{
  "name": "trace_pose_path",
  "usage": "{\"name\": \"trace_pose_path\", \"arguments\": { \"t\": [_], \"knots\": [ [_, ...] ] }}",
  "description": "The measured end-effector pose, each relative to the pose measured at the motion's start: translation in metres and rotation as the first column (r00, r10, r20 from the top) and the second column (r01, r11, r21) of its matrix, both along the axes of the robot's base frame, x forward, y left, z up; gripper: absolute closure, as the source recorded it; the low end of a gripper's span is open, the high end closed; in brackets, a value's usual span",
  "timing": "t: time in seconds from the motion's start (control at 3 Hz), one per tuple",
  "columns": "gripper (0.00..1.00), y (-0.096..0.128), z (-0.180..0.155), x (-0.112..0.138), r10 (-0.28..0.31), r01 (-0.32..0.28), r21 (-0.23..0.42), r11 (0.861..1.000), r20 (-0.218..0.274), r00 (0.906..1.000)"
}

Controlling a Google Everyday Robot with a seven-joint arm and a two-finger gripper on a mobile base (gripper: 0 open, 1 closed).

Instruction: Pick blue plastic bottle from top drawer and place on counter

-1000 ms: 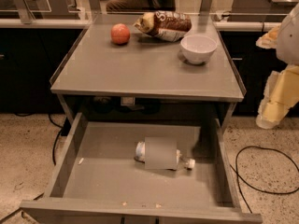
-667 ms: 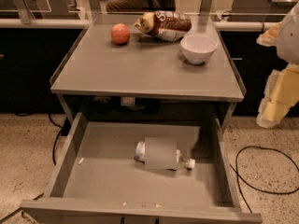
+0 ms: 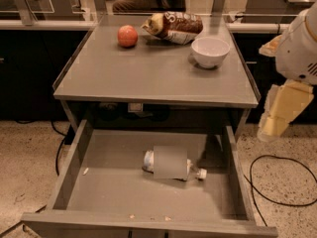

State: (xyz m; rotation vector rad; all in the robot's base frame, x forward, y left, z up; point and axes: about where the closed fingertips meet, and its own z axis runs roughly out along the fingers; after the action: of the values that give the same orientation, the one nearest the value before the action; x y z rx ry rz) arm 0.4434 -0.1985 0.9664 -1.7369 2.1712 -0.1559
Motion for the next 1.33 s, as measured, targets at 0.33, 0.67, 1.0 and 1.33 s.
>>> {"name": "trace_pose_path", "arguments": {
  "t": [0.33, 0.67, 1.0, 1.33],
  "knots": [
    [0.0, 0.005, -0.02, -0.001, 0.017, -0.017, 0.006, 1.0, 0.002, 0.9999],
    [0.0, 0.013, -0.046, -0.003, 0.045, -0.044, 0.023, 0.999, -0.018, 0.9988],
    [0.0, 0.025, -0.071, -0.006, 0.075, -0.073, 0.045, 0.996, -0.041, 0.9964],
    [0.0, 0.039, -0.094, -0.01, 0.109, -0.105, 0.067, 0.992, -0.063, 0.992]
  ]
}}
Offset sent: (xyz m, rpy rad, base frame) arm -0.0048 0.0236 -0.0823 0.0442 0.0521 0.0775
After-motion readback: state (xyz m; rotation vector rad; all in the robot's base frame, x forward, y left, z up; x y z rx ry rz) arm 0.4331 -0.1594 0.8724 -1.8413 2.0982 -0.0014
